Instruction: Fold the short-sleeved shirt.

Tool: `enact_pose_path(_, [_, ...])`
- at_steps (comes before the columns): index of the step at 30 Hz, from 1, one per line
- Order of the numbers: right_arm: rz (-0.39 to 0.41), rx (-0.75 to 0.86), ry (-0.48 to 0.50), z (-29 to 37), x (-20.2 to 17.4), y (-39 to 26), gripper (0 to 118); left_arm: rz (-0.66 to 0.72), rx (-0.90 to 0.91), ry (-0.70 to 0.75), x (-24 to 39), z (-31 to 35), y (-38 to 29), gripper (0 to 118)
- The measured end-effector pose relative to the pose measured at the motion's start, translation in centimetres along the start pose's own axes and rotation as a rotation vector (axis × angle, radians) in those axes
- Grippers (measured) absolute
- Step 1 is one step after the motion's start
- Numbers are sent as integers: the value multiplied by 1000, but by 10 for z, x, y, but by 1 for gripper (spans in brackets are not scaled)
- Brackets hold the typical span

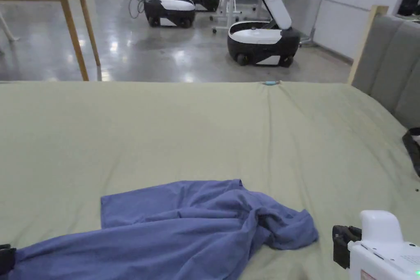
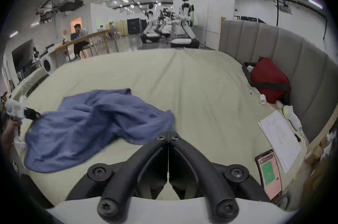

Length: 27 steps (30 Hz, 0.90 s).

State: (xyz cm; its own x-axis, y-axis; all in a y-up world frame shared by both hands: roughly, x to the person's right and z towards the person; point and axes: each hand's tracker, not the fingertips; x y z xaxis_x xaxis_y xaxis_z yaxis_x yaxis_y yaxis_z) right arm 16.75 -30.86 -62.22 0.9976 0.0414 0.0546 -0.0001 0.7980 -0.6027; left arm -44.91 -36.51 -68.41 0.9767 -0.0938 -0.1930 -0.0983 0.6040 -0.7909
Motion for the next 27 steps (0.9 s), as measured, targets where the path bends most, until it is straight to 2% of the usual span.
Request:
enact_pose_path(1, [19, -23, 5, -10, 4, 1, 40, -40, 37, 42, 5, 10, -1, 0])
enact_pose_path(2, [25, -37, 21, -22, 7, 2, 77, -66, 66, 19, 8, 20, -1, 0])
enact_pose_path(3, [24, -58, 30, -36, 9, 5, 109, -57, 73, 38, 12, 31, 1, 0])
enact_pose_path(4, [29, -80, 37, -48, 9, 8, 118, -65, 85, 19, 16, 43, 3, 0])
enact_pose_path(5, [54, -120, 69, -64, 9, 11, 118, -69, 100, 2, 19, 55, 5, 0])
enact_pose_path(6, [85, -138, 72, -79, 7, 12, 118, -74, 125, 2, 22, 67, 7, 0])
enact_pose_path(7, [108, -112, 33, -85, 7, 13, 118, -82, 140, 1, 25, 76, 8, 0])
enact_pose_path(10, [153, -136, 66, -116, 2, 17, 118, -36, 153, -48, 25, 94, 12, 0])
enact_pose_path(11, [160, -139, 68, -123, 0, 17, 117, -31, 154, -63, 26, 97, 12, 0])
enact_pose_path(12, [173, -156, 84, -129, -2, 17, 110, -32, 151, -60, 25, 95, 13, 0])
enact_pose_path(13, [184, -200, 117, -133, -4, 16, 78, -34, 148, -59, 27, 95, 13, 0])
enact_pose_path(14, [188, -233, 134, -139, -5, 13, 39, -40, 143, -55, 29, 95, 14, 0])
enact_pose_path(15, [199, -263, 133, -141, -8, 10, 31, -44, 136, -51, 30, 94, 14, 0])
enact_pose_path(16, [204, -235, 91, -138, -11, 9, 26, -46, 133, -49, 30, 90, 14, 0])
enact_pose_path(17, [182, -222, 119, -133, -10, 13, 18, -44, 131, -47, 30, 89, 15, 0])
enact_pose_path(18, [121, -243, 144, -133, -4, 14, 12, -41, 129, -45, 30, 89, 16, 0])
enact_pose_path(21, [26, -205, 161, -117, 9, 28, 10, -15, 152, -43, 25, 93, 22, 0])
enact_pose_path(23, [37, -186, 154, -102, 15, 41, 9, -18, 181, -37, 22, 104, 29, 0])
enact_pose_path(25, [58, -103, 153, -82, 15, 59, 9, -11, 212, -40, 15, 119, 37, 0])
enact_pose_path(27, [31, -57, 178, -62, 19, 80, 9, 14, 254, -66, 10, 137, 49, 0])
